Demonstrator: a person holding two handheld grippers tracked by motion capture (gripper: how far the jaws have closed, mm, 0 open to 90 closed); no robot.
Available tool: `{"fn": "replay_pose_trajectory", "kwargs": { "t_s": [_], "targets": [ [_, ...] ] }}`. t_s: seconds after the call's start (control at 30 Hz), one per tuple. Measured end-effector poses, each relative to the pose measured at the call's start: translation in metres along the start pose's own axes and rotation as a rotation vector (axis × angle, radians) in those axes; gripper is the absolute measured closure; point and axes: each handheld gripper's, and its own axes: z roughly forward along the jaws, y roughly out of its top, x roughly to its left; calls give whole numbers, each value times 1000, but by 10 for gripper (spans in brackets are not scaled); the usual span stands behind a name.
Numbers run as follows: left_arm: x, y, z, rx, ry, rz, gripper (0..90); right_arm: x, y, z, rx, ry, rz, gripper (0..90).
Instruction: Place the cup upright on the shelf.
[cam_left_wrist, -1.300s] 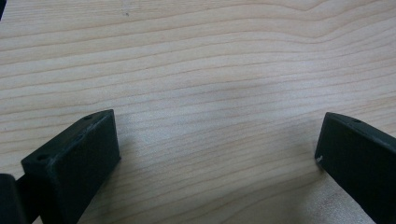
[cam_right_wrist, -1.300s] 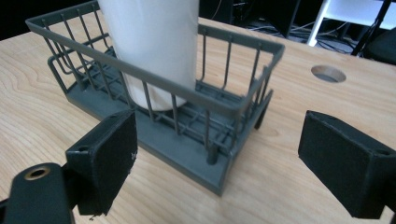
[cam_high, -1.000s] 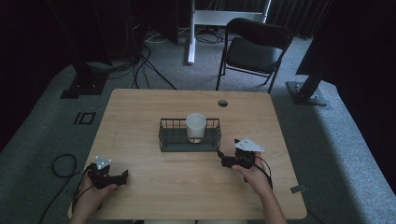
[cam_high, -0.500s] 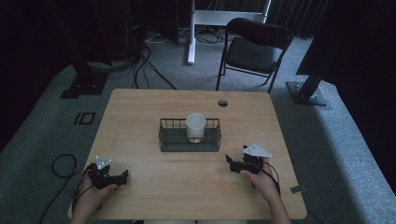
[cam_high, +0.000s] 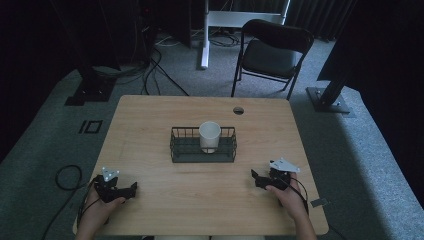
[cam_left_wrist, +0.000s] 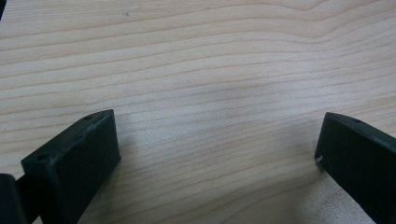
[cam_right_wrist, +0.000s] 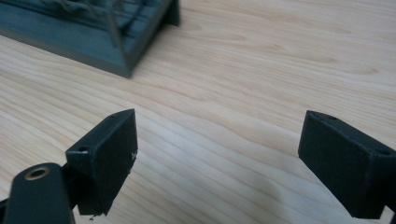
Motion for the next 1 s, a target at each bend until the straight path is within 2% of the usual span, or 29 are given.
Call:
{"fn": "replay_pose_trajectory", "kwargs": {
  "t_s": [0.43, 0.8, 1.0],
  "targets": [
    [0, 0, 0, 0, 0, 0, 0, -20, -8, -11, 36, -85, 56, 117],
    [0, 0, 0, 0, 0, 0, 0, -33, -16, -19, 115, -148, 89, 117],
    [0, 0, 0, 0, 0, 0, 0, -33, -21, -23, 177, -113, 49, 116]
  ]
}}
